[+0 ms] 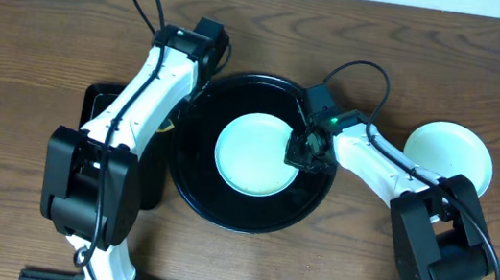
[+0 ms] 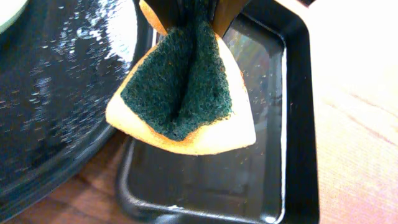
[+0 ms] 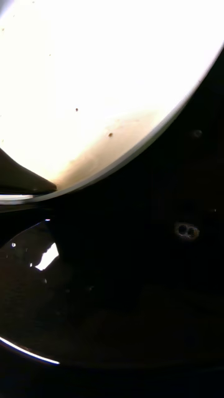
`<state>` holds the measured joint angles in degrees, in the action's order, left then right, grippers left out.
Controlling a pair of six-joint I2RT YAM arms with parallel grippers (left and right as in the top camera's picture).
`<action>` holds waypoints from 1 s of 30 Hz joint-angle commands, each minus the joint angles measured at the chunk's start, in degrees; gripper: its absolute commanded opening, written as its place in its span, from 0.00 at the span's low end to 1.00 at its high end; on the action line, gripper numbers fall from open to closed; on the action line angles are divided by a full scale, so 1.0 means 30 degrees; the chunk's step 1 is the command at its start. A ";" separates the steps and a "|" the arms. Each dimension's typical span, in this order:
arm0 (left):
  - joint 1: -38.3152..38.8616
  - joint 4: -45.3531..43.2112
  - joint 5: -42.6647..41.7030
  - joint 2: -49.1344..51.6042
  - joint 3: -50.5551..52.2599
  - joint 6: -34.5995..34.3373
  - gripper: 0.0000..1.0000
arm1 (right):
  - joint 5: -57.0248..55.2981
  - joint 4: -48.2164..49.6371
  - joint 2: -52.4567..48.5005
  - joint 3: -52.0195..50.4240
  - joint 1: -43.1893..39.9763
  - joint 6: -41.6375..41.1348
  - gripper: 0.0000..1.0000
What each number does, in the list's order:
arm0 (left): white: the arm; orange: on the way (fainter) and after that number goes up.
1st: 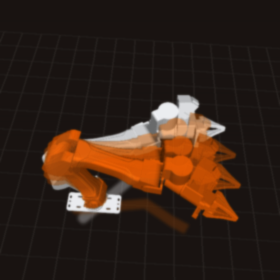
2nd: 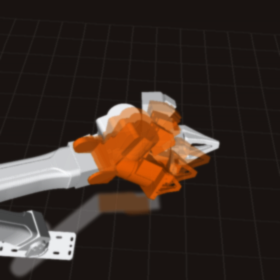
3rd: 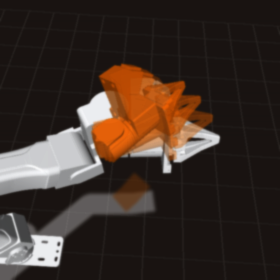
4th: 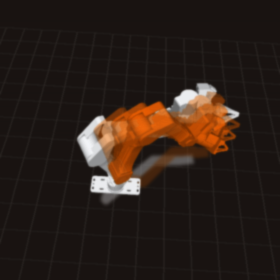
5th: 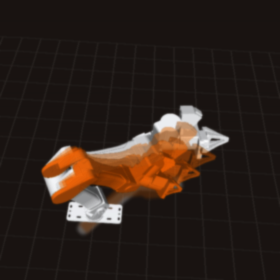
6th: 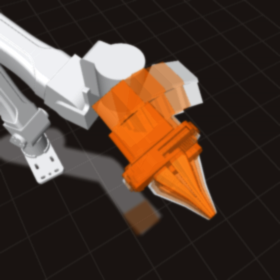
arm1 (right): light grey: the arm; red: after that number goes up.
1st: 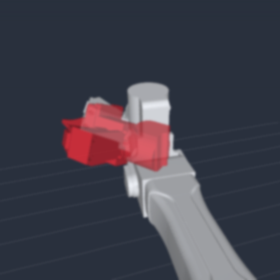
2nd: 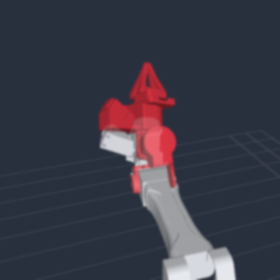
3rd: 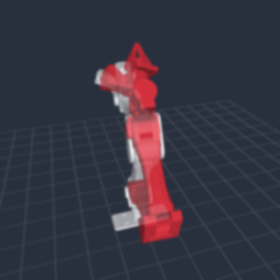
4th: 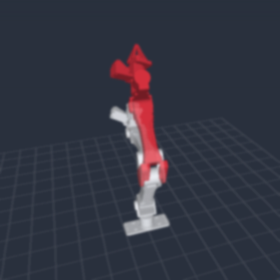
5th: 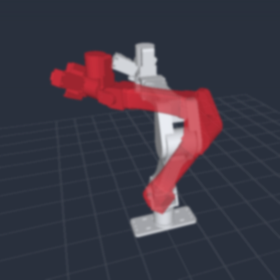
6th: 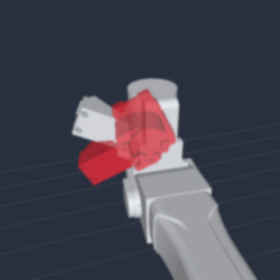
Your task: Clean dirty plates on tray and stack at the side
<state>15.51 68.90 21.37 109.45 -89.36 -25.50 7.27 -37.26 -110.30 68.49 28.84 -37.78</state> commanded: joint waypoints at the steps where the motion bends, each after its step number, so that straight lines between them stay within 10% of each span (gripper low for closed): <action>1: -0.0168 0.0262 0.0379 -0.0124 -0.0219 0.0109 0.07 | -0.3279 -0.0430 -0.0306 -0.0408 -0.0233 -0.0036 0.02; 17: -0.0204 -0.0204 0.0036 -0.0124 -0.0219 0.0117 0.08 | -0.6521 -0.4131 0.7927 0.1545 0.0036 0.2251 0.01; 22: -0.0780 -0.0189 0.0029 -0.0124 -0.0219 0.0350 0.10 | -0.5107 -0.5421 0.7468 0.1260 -0.0022 -0.0663 0.53; 24: -0.1413 -0.0175 -0.0692 -0.0124 -0.0219 0.0772 0.10 | -0.4626 -0.5799 0.6455 0.0903 -0.0189 -0.1348 0.93; 27: -0.2113 -0.0102 -0.1049 -0.0124 -0.0219 0.0984 0.10 | -0.3672 -0.6098 0.5078 0.0860 -0.0175 -0.1661 0.99; 30: -0.2659 0.0015 -0.1042 -0.0124 -0.0219 0.0984 0.10 | -0.2463 -0.5858 0.3636 0.0860 -0.0058 -0.1676 0.81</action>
<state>9.26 68.40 18.87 109.45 -89.36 -23.59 -4.78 -55.22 -95.68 71.83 28.84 -40.86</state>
